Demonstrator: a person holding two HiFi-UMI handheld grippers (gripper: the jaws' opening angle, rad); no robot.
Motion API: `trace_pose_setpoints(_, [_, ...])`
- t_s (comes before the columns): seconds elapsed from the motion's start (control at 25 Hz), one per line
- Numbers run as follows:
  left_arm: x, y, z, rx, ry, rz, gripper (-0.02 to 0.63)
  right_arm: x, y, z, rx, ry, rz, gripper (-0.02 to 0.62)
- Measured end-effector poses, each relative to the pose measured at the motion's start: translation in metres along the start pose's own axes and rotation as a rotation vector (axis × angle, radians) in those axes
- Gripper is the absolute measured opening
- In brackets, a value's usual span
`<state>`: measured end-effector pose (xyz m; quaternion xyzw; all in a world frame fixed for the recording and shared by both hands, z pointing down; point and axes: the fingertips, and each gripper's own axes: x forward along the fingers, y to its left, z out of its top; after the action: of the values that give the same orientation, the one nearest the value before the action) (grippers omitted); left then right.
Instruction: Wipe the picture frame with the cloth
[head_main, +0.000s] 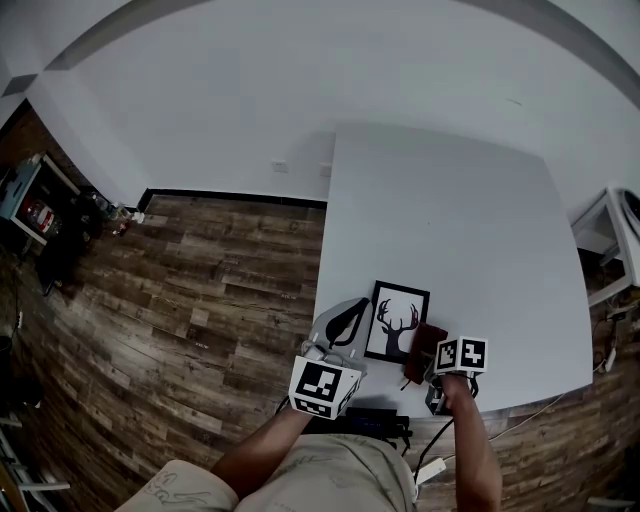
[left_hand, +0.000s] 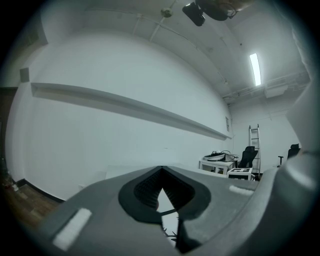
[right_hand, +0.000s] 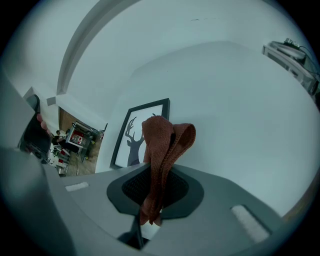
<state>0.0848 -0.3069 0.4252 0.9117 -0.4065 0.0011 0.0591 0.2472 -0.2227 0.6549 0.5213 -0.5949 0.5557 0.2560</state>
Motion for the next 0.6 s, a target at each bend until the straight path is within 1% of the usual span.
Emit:
trace_pose_setpoints(0.16, [0.0, 0.002, 0.002, 0.003, -0.002, 0.004, 0.0, -0.004, 0.008, 0.004, 0.005, -0.023, 0.026, 0.061])
trace_pose_setpoints(0.28, [-0.001, 0.005, 0.003, 0.005, -0.006, 0.009, 0.0, -0.014, 0.019, 0.014, 0.002, -0.075, 0.068, 0.061])
trace_pose_setpoints(0.44, [-0.002, 0.008, 0.005, 0.002, -0.01, 0.014, 0.0, -0.039, 0.035, 0.034, -0.005, -0.192, 0.11, 0.061])
trace_pose_setpoints(0.6, [-0.002, 0.011, 0.01, -0.02, -0.014, 0.025, 0.0, -0.068, 0.048, 0.055, -0.037, -0.324, 0.112, 0.061])
